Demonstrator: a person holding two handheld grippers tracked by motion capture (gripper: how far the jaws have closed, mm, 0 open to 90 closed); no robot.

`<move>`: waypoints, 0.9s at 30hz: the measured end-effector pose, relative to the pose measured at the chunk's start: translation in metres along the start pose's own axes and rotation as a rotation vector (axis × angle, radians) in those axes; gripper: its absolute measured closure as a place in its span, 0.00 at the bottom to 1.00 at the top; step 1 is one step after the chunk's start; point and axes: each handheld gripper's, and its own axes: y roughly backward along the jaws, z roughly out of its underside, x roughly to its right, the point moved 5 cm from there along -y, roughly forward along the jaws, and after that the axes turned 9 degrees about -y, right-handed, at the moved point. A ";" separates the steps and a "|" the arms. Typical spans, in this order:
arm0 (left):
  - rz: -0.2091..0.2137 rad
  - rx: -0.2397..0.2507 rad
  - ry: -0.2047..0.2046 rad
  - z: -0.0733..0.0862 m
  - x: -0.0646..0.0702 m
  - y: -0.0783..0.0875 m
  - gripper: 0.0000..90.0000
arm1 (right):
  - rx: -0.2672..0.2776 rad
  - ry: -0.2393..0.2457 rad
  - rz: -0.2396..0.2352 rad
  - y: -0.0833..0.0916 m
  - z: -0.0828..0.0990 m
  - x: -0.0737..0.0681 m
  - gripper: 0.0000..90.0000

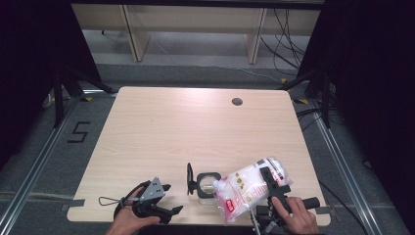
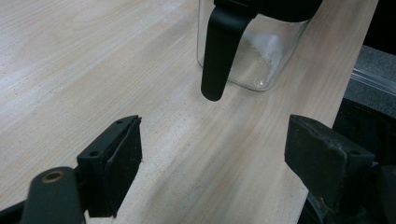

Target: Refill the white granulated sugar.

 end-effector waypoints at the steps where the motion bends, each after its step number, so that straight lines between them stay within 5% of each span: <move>1: 0.000 0.000 0.000 0.000 0.000 0.000 0.21 | 0.001 0.012 0.006 0.000 0.000 0.002 0.46; 3: -0.002 -0.002 0.028 0.000 0.001 0.000 0.21 | 0.006 0.013 0.011 0.001 -0.001 0.003 0.46; 10: 0.000 0.002 0.000 0.000 0.000 0.000 0.21 | 0.002 0.025 0.006 0.001 -0.001 0.003 0.46; 15: -0.002 -0.001 0.030 0.000 0.002 0.000 0.21 | -0.006 0.015 0.002 0.001 0.000 0.001 0.46; 17: -0.004 -0.001 0.027 0.000 0.001 0.000 0.21 | -0.009 0.045 0.011 0.004 -0.003 0.006 0.46; 19: -0.003 -0.005 0.003 0.001 -0.001 0.000 0.21 | 0.000 0.007 0.012 0.006 -0.004 0.006 0.46; 20: -0.002 -0.002 0.034 0.001 0.002 -0.001 0.21 | -0.026 0.015 -0.006 0.006 -0.005 0.004 0.46; 24: -0.005 -0.001 0.029 0.001 0.001 -0.001 0.21 | -0.028 0.026 -0.030 0.005 -0.004 0.001 0.46; 25: -0.005 0.000 0.029 0.001 0.001 -0.001 0.21 | -0.042 -0.018 -0.027 0.006 -0.002 -0.001 0.46; 27: -0.006 -0.004 0.016 0.001 0.000 0.000 0.21 | -0.025 0.010 -0.015 0.005 -0.004 0.003 0.46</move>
